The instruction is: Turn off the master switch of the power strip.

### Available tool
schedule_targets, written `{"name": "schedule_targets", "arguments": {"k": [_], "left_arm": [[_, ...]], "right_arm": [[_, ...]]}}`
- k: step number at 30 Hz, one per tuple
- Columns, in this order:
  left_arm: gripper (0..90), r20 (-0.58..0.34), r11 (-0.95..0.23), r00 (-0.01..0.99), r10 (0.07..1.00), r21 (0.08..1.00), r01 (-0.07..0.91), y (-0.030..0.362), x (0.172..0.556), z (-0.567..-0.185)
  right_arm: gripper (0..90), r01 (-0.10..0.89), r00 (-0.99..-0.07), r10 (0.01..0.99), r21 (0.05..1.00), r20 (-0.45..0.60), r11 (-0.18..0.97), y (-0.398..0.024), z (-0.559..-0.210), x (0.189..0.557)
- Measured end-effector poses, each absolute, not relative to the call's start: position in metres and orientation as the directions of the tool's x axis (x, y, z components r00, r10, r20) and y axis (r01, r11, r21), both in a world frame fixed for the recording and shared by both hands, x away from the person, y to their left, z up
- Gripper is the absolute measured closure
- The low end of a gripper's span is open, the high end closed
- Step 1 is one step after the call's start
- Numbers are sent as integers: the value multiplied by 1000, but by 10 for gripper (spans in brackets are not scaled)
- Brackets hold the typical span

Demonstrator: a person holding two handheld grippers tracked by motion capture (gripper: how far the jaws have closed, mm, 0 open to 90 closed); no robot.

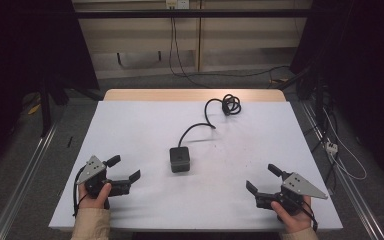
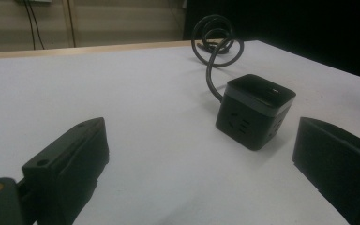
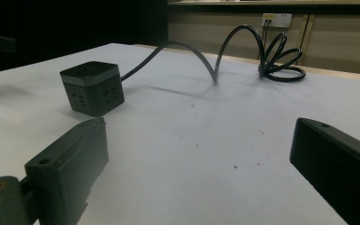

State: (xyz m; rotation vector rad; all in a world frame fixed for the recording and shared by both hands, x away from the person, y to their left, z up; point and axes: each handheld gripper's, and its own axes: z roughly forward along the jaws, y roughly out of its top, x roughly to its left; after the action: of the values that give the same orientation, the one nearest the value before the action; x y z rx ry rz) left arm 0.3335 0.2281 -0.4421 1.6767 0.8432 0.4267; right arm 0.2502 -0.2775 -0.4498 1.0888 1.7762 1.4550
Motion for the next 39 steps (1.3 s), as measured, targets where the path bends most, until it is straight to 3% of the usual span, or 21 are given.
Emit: {"name": "schedule_targets", "arguments": {"k": [39], "left_arm": [[33,-173,-65,696,697,951,302,207,349,-438]], "right_arm": [[43,223,-480,876,972,48,68,-280,-448,247]]}}
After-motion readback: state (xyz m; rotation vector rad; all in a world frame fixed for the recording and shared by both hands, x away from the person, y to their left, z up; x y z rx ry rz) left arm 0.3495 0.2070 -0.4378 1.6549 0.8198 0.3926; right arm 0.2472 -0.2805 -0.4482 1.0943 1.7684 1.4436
